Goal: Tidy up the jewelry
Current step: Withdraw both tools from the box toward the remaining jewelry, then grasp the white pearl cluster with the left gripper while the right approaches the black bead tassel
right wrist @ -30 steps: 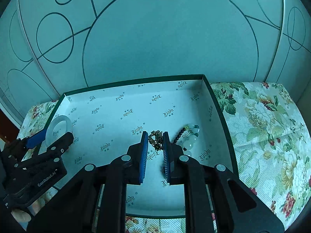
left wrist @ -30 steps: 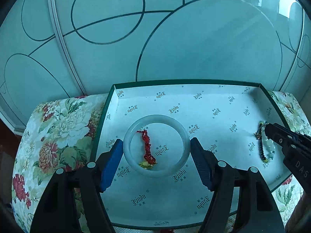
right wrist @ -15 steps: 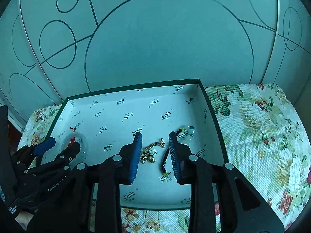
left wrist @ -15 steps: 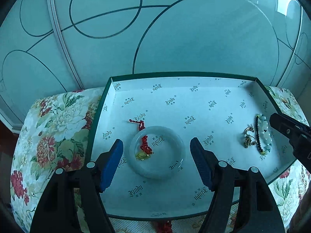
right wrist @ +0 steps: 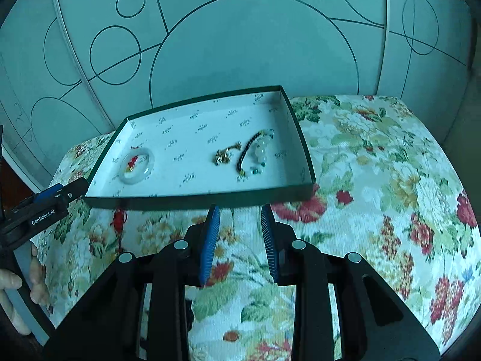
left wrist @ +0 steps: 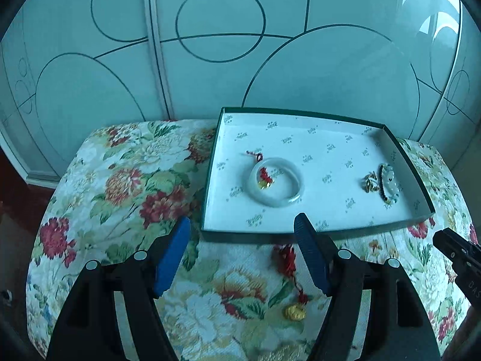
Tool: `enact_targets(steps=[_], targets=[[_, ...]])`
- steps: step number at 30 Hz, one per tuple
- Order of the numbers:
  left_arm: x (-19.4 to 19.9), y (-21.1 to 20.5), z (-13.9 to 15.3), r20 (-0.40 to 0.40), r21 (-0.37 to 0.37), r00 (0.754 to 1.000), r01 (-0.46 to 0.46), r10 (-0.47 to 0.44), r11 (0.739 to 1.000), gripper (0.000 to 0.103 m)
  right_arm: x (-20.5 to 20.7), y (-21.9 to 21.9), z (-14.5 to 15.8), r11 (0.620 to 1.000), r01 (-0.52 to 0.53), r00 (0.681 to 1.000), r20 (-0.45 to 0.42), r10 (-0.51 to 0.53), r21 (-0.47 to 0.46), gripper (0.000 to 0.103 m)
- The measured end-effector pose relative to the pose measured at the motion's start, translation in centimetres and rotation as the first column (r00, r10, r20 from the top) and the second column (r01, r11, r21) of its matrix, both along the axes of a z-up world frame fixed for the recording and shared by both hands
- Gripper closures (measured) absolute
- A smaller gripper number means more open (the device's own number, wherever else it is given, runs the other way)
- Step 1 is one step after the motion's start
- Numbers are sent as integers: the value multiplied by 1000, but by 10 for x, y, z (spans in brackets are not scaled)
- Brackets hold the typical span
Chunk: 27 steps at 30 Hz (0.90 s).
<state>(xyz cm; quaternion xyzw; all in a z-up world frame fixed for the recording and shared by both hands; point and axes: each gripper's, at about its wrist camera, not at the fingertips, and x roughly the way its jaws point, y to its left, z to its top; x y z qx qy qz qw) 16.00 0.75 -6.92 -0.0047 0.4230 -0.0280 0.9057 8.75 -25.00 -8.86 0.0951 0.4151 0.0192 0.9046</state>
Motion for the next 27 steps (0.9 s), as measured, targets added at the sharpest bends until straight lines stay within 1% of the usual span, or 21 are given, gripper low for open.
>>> enact_targets(steps=[4,11,17,27], targets=[[-28,14,-12,-35,-15,999,-29,28,999,33,-30,4,-11,1000,-4,1000,-27,4,10,74],[-64,23,-33,-89,-18,995,-47,46,999,33,-60,14,-22,999,-30,998,-59,31,13,74],[-87,20,-36,-104,-29,994,-31,28,999,33,-72,15,-26,999,-31,997,-72,32,13,74],[-103,1,-44,-124,-27,992,8,-12,1000,33,-83,16,-27,999,-36,996,-77,37,11,74]])
